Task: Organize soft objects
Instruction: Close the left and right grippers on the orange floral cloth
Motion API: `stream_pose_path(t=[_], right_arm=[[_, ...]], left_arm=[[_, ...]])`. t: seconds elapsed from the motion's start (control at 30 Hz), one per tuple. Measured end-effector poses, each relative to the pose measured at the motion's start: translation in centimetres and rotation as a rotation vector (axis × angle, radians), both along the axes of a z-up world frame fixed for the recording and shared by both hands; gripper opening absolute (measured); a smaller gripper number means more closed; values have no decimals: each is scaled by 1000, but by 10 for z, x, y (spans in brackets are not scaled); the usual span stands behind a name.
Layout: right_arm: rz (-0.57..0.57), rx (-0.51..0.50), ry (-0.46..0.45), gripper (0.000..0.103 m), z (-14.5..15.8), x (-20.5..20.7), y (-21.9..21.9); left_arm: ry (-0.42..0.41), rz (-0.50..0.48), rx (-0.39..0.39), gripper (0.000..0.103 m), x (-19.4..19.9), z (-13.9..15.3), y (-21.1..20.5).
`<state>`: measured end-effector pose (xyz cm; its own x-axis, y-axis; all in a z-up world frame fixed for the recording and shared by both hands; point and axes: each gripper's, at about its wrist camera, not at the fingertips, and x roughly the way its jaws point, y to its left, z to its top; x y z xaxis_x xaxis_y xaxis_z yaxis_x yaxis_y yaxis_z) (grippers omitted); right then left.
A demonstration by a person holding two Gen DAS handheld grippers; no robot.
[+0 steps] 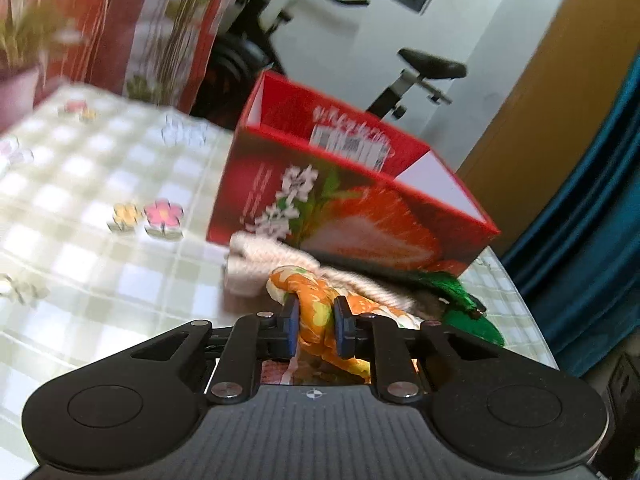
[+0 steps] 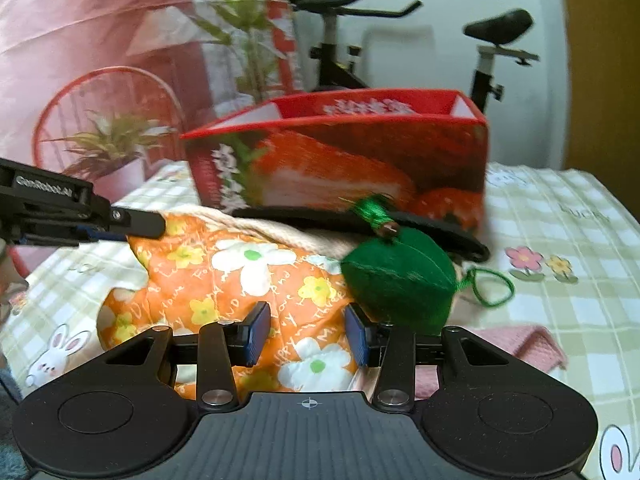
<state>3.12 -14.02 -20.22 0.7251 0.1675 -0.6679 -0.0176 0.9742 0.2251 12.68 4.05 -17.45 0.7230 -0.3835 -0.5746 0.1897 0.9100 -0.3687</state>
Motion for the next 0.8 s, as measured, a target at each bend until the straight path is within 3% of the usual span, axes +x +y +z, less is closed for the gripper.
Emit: stream_pose_path(t=[0.1,0.33,0.6,0.8], right_arm=[[18,27,-10,40,5,0,3],[0,28,5,40,5,0,2],[-86,38,29,40,-2,1,-12],[-32,78,45,42,-5,3,-8]], left_arm=[[-10,32,3,18,-8,6,9],[124,106,-2,18,0,-29,24],[181,121,33,19,5,-42,28],[201,127,32,20,9,-50,23]])
